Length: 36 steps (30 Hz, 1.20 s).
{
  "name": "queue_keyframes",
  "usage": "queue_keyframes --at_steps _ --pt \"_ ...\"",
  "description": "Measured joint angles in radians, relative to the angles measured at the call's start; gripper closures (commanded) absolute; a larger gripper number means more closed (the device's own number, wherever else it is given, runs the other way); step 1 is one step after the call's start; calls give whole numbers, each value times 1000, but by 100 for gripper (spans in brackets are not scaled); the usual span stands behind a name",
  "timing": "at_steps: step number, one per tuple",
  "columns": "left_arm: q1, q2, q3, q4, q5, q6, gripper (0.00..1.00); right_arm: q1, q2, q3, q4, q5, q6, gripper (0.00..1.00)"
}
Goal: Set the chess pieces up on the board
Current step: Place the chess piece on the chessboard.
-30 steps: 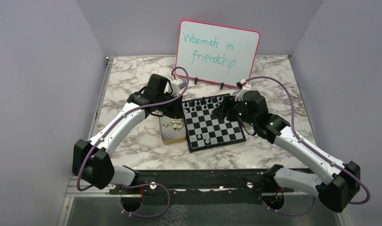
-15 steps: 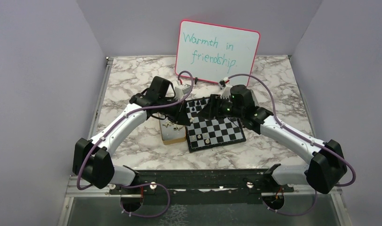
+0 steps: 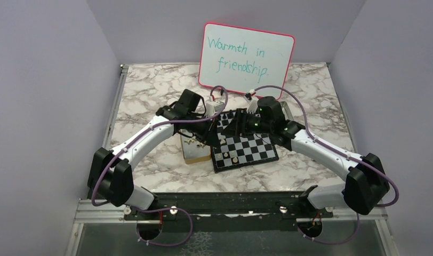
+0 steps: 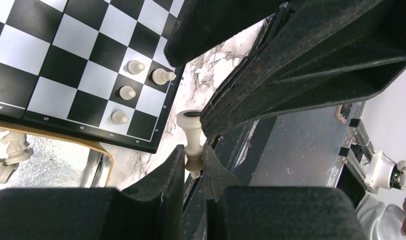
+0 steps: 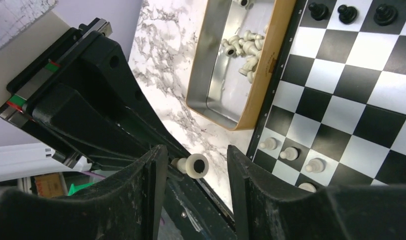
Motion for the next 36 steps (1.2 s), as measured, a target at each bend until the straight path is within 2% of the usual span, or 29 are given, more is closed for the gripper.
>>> queue_keyframes --at_steps 7,14,23,36 --pt "-13 29 11 5 0 1 84 10 1 -25 9 -14 15 53" --pt "-31 50 16 15 -1 1 84 14 -1 -64 4 -14 14 63" --pt "-43 50 16 17 -4 -1 83 14 -7 -74 4 -39 6 88" --pt "-46 51 59 18 -61 -64 80 13 -60 -105 -16 20 50 95"
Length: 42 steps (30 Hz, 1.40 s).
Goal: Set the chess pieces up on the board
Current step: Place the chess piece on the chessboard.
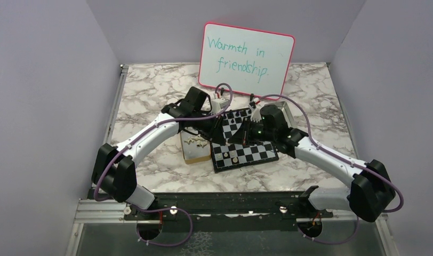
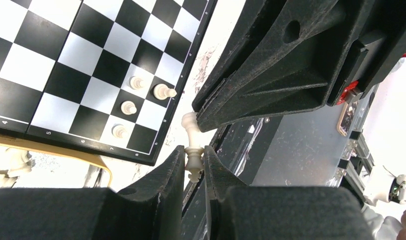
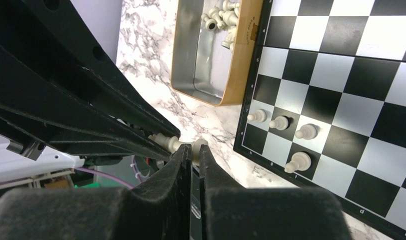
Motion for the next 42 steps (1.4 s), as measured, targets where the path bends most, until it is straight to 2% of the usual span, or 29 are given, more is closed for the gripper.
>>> queue_keyframes --at_steps 13,18,26,32,42 --pt "-6 0 16 55 -68 -80 81 1 -52 -82 46 54 96 90" --pt "-5 -2 16 75 -90 -98 82 1 -73 -93 4 86 92 73" --pt "-35 -2 22 75 -189 -117 82 1 -272 -77 -203 262 34 31" --pt "-153 10 95 67 -345 -130 82 1 -475 -41 -374 404 -21 2" --pt "-319 166 228 80 -572 -164 83 1 -711 74 -625 608 -64 0"
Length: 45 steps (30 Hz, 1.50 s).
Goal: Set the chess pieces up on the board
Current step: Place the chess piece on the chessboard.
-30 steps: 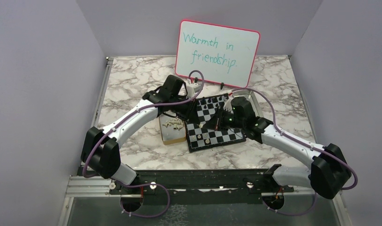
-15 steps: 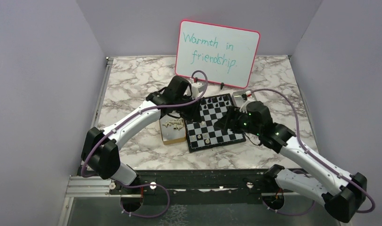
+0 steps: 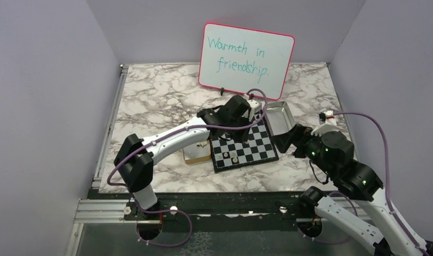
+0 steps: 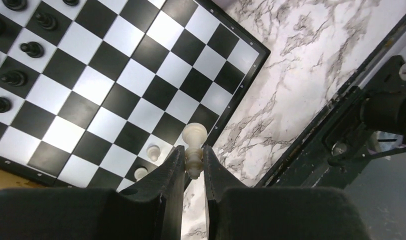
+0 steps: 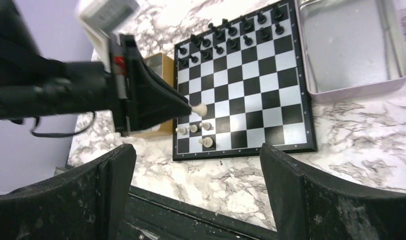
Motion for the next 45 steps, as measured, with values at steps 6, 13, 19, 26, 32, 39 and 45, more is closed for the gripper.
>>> queue_keyframes --at_steps 6,13,19,26,32,39,45 --pt "-77 76 0 25 -85 -36 83 0 -108 24 -91 79 2 0" --pt "-138 135 0 57 -163 -63 82 0 -182 26 -167 153 2 0" --pt "-172 183 0 58 -220 -68 82 0 -224 29 -196 189 4 0" --pt "-174 213 0 52 -264 -77 82 0 -230 43 -211 203 3 0" --pt "-182 243 17 32 -283 -82 82 0 -229 51 -212 208 3 0" --pt "-195 272 30 28 -289 -86 82 0 -224 55 -212 208 4 0" --pt "-210 291 57 24 -289 -86 78 0 -222 55 -212 208 14 0"
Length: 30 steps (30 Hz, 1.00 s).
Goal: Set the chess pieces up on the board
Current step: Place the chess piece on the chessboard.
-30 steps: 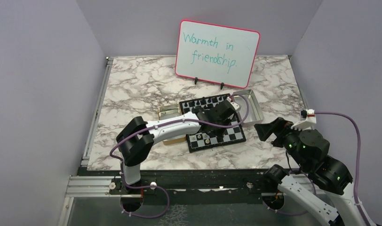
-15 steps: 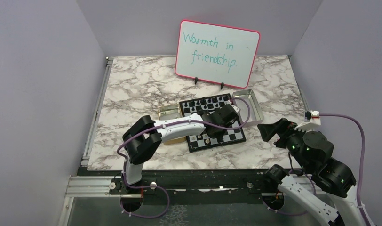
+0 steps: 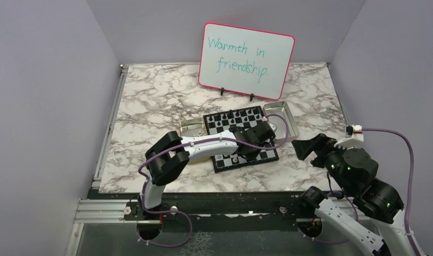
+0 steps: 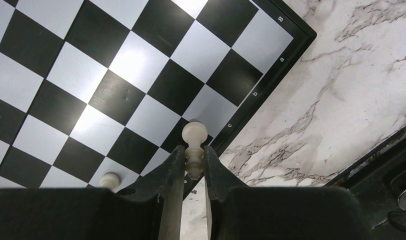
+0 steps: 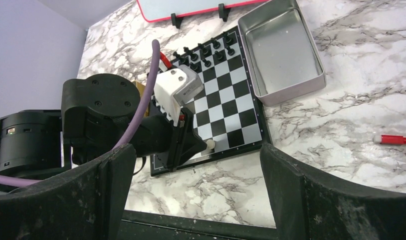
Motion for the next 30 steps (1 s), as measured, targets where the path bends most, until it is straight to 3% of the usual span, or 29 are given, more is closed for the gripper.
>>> queue_keyframes --at_steps 20,30 --pt "-27 16 42 -150 -16 5 83 0 -2 -40 0 -6 19 1" --pt "-23 -74 42 -161 1 3 83 0 0 -179 52 -125 80 9"
